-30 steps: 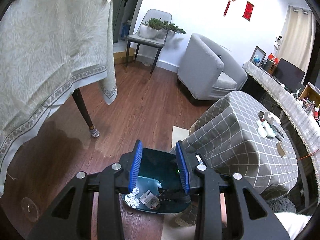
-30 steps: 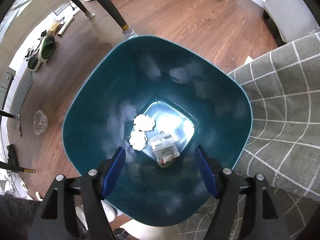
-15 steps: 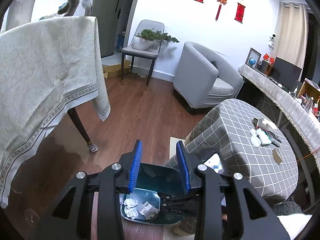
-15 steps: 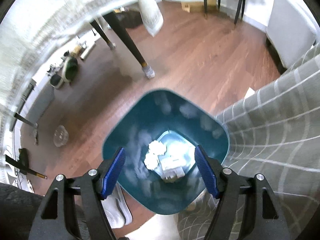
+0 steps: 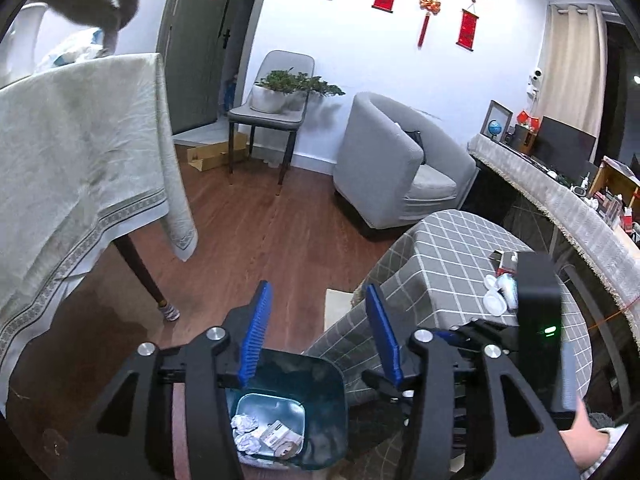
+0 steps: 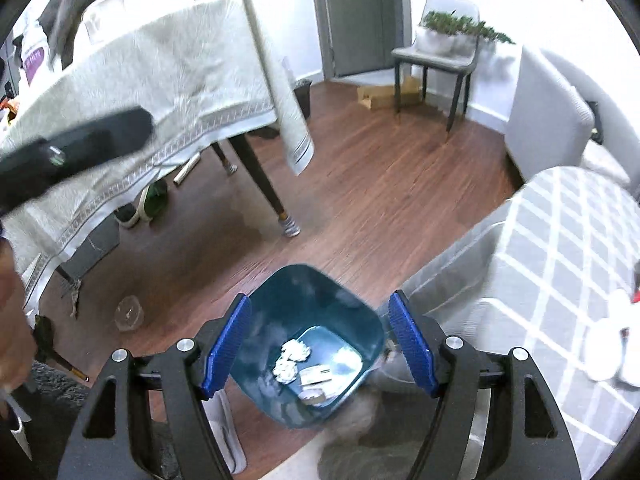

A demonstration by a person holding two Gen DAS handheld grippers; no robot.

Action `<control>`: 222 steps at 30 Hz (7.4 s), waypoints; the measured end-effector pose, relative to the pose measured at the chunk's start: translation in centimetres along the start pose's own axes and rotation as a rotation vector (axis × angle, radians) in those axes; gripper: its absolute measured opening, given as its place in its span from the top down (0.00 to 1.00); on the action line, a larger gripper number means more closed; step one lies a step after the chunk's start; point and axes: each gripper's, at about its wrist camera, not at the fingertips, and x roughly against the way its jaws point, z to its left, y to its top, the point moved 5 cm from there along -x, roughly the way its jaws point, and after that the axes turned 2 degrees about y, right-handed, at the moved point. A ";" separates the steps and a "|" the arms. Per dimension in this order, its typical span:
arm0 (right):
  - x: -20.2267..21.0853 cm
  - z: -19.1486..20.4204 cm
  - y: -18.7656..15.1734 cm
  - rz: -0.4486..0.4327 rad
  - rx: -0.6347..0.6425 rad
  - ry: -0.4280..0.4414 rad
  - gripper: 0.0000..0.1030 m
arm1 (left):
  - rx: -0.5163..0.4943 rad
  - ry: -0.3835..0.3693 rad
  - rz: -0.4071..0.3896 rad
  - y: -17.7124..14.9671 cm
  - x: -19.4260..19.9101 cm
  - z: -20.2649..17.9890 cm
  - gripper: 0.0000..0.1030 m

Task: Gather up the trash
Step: 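Move both open tools from the bin over to the checked table, then grasp the silver ring with the right tool while the left grasps the white plastic lid, then carry the lid and ring to the bin and open both tools over it, then withdraw both open tools from the bin and return to the table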

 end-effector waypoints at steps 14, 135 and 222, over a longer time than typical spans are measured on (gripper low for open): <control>6.6 -7.6 -1.4 -0.097 -0.066 -0.121 0.30 | -0.060 -0.067 0.019 0.2 -4.0 -7.2 0.36; 4.2 -3.7 1.5 -0.113 -0.091 0.011 0.64 | -0.072 0.135 0.310 -9.6 -10.8 0.3 0.59; -21.7 1.6 -12.8 0.570 -0.051 -0.113 0.44 | 0.083 0.093 0.081 -3.2 2.7 7.7 0.55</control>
